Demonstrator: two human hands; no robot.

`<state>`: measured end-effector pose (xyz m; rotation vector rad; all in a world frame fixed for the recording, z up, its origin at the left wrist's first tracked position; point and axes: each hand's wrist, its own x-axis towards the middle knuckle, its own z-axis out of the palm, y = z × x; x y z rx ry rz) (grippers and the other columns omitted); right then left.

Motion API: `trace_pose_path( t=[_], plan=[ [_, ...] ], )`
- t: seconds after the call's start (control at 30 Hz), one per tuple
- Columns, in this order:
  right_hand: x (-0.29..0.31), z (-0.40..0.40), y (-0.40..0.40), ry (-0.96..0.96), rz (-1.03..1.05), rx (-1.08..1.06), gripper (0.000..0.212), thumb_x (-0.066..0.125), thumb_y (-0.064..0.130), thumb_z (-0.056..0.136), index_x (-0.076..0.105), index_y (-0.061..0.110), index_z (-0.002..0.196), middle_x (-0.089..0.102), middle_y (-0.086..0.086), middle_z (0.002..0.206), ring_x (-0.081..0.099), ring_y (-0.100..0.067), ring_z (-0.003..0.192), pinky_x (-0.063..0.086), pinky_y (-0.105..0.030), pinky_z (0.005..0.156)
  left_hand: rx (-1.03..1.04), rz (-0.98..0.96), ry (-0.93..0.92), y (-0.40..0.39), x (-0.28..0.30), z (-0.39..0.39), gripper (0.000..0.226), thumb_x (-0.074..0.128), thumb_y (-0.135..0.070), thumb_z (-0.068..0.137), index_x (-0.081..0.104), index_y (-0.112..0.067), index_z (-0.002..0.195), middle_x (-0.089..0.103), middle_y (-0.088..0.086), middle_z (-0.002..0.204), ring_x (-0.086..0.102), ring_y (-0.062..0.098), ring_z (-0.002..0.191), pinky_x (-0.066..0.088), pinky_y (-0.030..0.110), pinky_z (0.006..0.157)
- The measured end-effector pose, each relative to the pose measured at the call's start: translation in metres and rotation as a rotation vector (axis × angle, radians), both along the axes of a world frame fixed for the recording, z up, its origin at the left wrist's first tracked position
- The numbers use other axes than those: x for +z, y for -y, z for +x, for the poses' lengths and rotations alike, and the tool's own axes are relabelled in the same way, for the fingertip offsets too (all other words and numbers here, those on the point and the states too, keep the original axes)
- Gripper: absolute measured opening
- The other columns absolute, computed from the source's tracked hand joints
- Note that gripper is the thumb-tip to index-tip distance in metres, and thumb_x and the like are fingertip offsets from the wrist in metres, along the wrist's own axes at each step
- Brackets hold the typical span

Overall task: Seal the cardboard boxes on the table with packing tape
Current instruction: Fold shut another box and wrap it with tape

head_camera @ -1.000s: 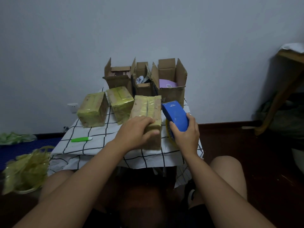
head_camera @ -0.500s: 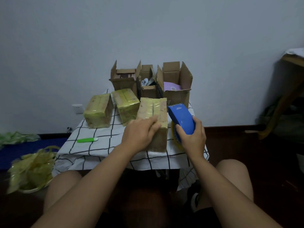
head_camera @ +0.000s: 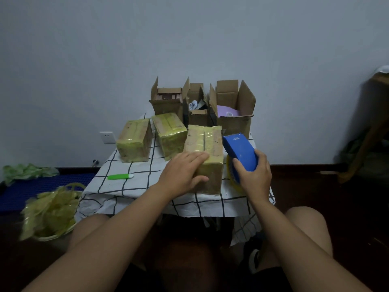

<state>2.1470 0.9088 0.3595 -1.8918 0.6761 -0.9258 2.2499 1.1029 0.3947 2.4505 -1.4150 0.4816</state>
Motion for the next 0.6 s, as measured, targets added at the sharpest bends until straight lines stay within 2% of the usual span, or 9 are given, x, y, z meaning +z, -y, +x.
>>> trace_pose_path(
  t=[0.1, 0.17, 0.27, 0.4, 0.47, 0.5, 0.57, 0.6],
  plan=[
    [0.001, -0.001, 0.0, 0.0, 0.006, -0.009, 0.062, 0.074, 0.039, 0.085, 0.045, 0.022, 0.137, 0.043, 0.006, 0.118, 0.046, -0.013, 0.105, 0.041, -0.03, 0.08, 0.027, -0.181, -0.163, 0.008, 0.01, -0.001, 0.038, 0.048, -0.045, 0.099, 0.063, -0.027, 0.128, 0.063, -0.008, 0.131, 0.056, 0.017, 0.117, 0.042, 0.04, 0.098],
    [0.0, -0.002, 0.0, 0.0, 0.005, -0.014, 0.062, 0.074, 0.039, 0.085, 0.046, 0.022, 0.138, 0.043, 0.006, 0.118, 0.046, -0.012, 0.104, 0.04, -0.029, 0.08, 0.034, -0.261, -0.169, 0.013, 0.011, -0.001, 0.033, 0.046, -0.039, 0.101, 0.069, -0.025, 0.12, 0.068, -0.007, 0.124, 0.061, 0.02, 0.109, 0.044, 0.039, 0.092],
    [-0.001, -0.002, 0.0, 0.001, 0.008, -0.015, 0.062, 0.074, 0.04, 0.085, 0.046, 0.022, 0.137, 0.044, 0.006, 0.119, 0.047, -0.012, 0.105, 0.041, -0.03, 0.08, 0.004, -0.174, -0.04, 0.009, -0.003, 0.003, 0.036, 0.049, -0.035, 0.099, 0.064, -0.019, 0.127, 0.065, -0.002, 0.128, 0.057, 0.024, 0.112, 0.041, 0.038, 0.091],
    [-0.001, -0.003, -0.001, 0.004, 0.015, -0.005, 0.061, 0.074, 0.04, 0.085, 0.046, 0.023, 0.137, 0.046, 0.003, 0.122, 0.048, -0.013, 0.105, 0.041, -0.03, 0.08, -0.02, -0.031, -0.032, 0.002, -0.002, 0.001, 0.052, 0.057, -0.029, 0.096, 0.044, -0.018, 0.145, 0.051, 0.0, 0.143, 0.045, 0.023, 0.126, 0.037, 0.042, 0.104],
    [0.0, -0.003, -0.001, 0.003, 0.015, 0.002, 0.062, 0.074, 0.04, 0.085, 0.045, 0.023, 0.137, 0.048, 0.001, 0.125, 0.047, -0.013, 0.105, 0.041, -0.029, 0.079, 0.002, -0.058, -0.149, 0.0, 0.004, -0.001, 0.061, 0.058, -0.034, 0.095, 0.033, -0.019, 0.149, 0.046, 0.001, 0.145, 0.043, 0.021, 0.128, 0.037, 0.042, 0.106],
    [0.001, -0.004, -0.001, 0.004, 0.017, 0.003, 0.062, 0.074, 0.039, 0.085, 0.045, 0.023, 0.137, 0.048, 0.0, 0.126, 0.047, -0.013, 0.105, 0.041, -0.029, 0.079, 0.017, -0.132, -0.26, 0.0, 0.008, -0.001, 0.06, 0.059, -0.036, 0.095, 0.034, -0.018, 0.147, 0.045, 0.002, 0.144, 0.045, 0.019, 0.127, 0.041, 0.042, 0.104],
    [0.0, -0.004, -0.001, 0.007, 0.02, -0.003, 0.062, 0.074, 0.039, 0.085, 0.046, 0.023, 0.138, 0.049, -0.001, 0.128, 0.047, -0.012, 0.105, 0.04, -0.028, 0.08, 0.004, -0.321, -0.433, 0.001, 0.012, 0.0, 0.043, 0.058, -0.039, 0.095, 0.051, -0.018, 0.132, 0.041, 0.001, 0.144, 0.045, 0.015, 0.125, 0.045, 0.041, 0.101],
    [0.0, -0.004, -0.001, 0.009, 0.02, -0.006, 0.062, 0.075, 0.038, 0.085, 0.046, 0.023, 0.138, 0.049, -0.001, 0.128, 0.047, -0.012, 0.105, 0.04, -0.027, 0.079, 0.007, -0.368, -0.422, 0.001, 0.009, 0.002, 0.034, 0.057, -0.042, 0.094, 0.06, -0.019, 0.12, 0.042, 0.0, 0.143, 0.043, 0.016, 0.125, 0.045, 0.042, 0.1]
  ],
)
